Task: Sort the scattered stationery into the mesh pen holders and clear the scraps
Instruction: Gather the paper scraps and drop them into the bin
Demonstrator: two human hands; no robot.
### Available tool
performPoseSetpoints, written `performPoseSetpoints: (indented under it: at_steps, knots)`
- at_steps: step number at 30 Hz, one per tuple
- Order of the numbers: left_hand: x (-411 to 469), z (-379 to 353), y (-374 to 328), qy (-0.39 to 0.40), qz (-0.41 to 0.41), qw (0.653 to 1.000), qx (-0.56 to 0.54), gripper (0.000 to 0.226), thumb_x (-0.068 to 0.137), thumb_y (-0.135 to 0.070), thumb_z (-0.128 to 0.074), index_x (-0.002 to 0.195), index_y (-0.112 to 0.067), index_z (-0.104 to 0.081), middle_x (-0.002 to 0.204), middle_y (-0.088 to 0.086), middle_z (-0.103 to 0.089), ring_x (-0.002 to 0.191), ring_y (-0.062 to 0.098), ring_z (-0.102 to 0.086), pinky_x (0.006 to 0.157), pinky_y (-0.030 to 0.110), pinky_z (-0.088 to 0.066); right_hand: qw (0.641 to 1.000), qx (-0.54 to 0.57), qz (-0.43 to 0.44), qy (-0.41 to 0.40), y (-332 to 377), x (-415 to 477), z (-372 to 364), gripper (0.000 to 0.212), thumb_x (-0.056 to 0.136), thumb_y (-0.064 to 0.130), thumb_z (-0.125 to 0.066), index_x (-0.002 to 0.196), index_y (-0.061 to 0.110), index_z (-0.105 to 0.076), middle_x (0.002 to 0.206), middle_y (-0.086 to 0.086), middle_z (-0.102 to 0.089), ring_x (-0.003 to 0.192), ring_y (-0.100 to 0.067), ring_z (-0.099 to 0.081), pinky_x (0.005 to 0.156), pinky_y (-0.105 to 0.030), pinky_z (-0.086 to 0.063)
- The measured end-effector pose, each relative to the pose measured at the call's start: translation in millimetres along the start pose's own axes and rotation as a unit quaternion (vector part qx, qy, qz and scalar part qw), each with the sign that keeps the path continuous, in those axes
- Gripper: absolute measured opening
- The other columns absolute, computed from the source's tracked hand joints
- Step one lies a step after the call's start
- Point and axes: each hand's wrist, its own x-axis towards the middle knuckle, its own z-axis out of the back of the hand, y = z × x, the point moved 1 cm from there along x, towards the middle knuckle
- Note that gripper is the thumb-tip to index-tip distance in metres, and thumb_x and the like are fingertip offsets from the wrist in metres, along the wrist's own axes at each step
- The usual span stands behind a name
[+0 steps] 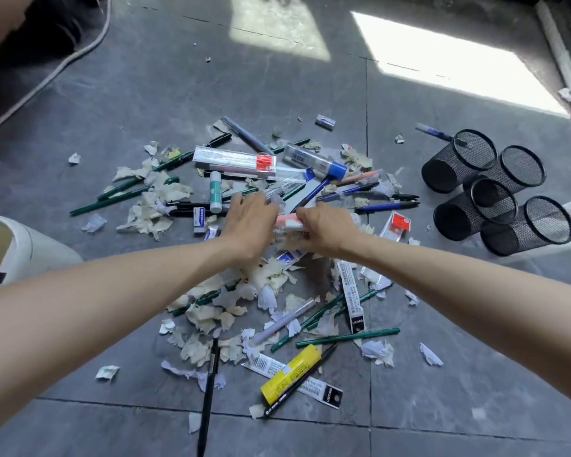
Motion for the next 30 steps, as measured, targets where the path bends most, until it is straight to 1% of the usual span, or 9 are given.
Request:
performPoseSetpoints:
  at_steps: [4,7,10,15,17,20,24,27,30]
  knots:
    - [15,2,13,-0.021,0.046,0.999,0.012,0.02,0.087,-0.014,-0.058,0.105,-0.017,-0.052,0.108,0.007,-0.055,0.104,0.028,-0.049,0.094,0.04,-0.03,0.999,-0.039,-0.011,-0.031,-1,19,10,0.031,0.088,0.03,-0.056,0.111,0.01,-0.049,0.097,-0.013,-0.06,0.087,-0.031,-0.056,0.062,-0.033,-0.036]
    - [14,-1,18,-0.038,0.049,0.998,-0.018,0.025,0.084,-0.01,-0.06,0.103,-0.016,-0.046,0.104,0.007,-0.054,0.097,0.027,-0.049,0.087,0.037,-0.034,0.995,-0.079,0.026,-0.062,-2,30,10,0.021,0.089,0.016,-0.052,0.109,0.011,-0.05,0.098,-0.012,-0.065,0.096,-0.029,-0.053,0.064,-0.032,-0.028]
    - [5,1,21,-0.074,0.02,0.996,-0.037,0.024,0.083,-0.003,-0.058,0.097,-0.015,-0.043,0.097,0.007,-0.051,0.087,0.025,-0.047,0.075,0.034,-0.035,0.994,-0.064,0.01,-0.083,-2,42,5,0.017,0.092,0.017,-0.049,0.108,0.01,-0.05,0.105,-0.014,-0.063,0.101,-0.029,-0.05,0.073,-0.034,-0.03]
    - [-16,-1,22,-0.041,-0.043,0.994,-0.09,0.014,0.09,-0.021,-0.057,0.095,-0.012,-0.048,0.096,0.005,-0.046,0.078,0.021,-0.047,0.063,0.031,-0.037,0.99,0.041,-0.073,-0.116,1,50,1,0.045,0.089,0.022,-0.059,0.128,0.012,-0.04,0.132,-0.017,-0.037,0.118,-0.032,-0.039,0.086,-0.039,-0.041]
    - [-25,-4,17,-0.024,-0.07,0.991,-0.112,0.019,0.093,-0.029,-0.052,0.1,-0.012,-0.05,0.101,0.003,-0.045,0.082,0.018,-0.047,0.069,0.031,-0.043,0.99,0.008,-0.045,-0.134,4,41,-3,0.054,0.086,0.027,-0.06,0.133,0.011,-0.039,0.142,-0.021,-0.03,0.126,-0.035,-0.035,0.1,-0.043,-0.037]
    - [-42,-9,8,0.014,-0.086,0.981,-0.172,0.036,0.094,-0.037,-0.047,0.121,-0.013,-0.05,0.134,0.003,-0.037,0.115,0.017,-0.043,0.097,0.034,-0.042,0.986,-0.015,0.029,-0.161,12,13,-15,0.058,0.082,0.023,-0.062,0.134,0.005,-0.042,0.149,-0.026,-0.027,0.136,-0.039,-0.028,0.112,-0.048,-0.027]
    - [-80,-30,0,0.097,-0.088,0.981,-0.146,0.061,0.096,-0.047,-0.036,0.146,-0.014,-0.024,0.153,0.001,-0.015,0.139,0.018,-0.022,0.116,0.035,-0.022,0.99,0.03,0.085,-0.106,21,-30,-33,0.045,0.081,0.014,-0.06,0.125,0.007,-0.049,0.134,-0.018,-0.045,0.118,-0.031,-0.044,0.1,-0.044,-0.04]
    - [-114,-45,-1,0.147,-0.1,0.976,-0.123,0.066,0.099,-0.044,-0.03,0.151,-0.014,-0.003,0.158,0.001,-0.001,0.145,0.013,-0.001,0.119,0.029,-0.003,0.988,-0.049,0.128,-0.066,17,-48,-47,0.045,0.072,0.016,-0.067,0.115,0.009,-0.056,0.129,-0.015,-0.052,0.119,-0.033,-0.047,0.109,-0.045,-0.023]
    - [-139,-45,6,0.172,-0.126,0.968,-0.136,0.065,0.099,-0.043,-0.031,0.151,-0.015,-0.004,0.158,0.0,0.003,0.145,0.011,0.003,0.119,0.029,-0.002,0.975,-0.119,0.171,-0.081,6,-47,-47,0.039,0.059,0.007,-0.07,0.097,0.006,-0.061,0.113,-0.019,-0.06,0.103,-0.037,-0.058,0.102,-0.046,-0.031]
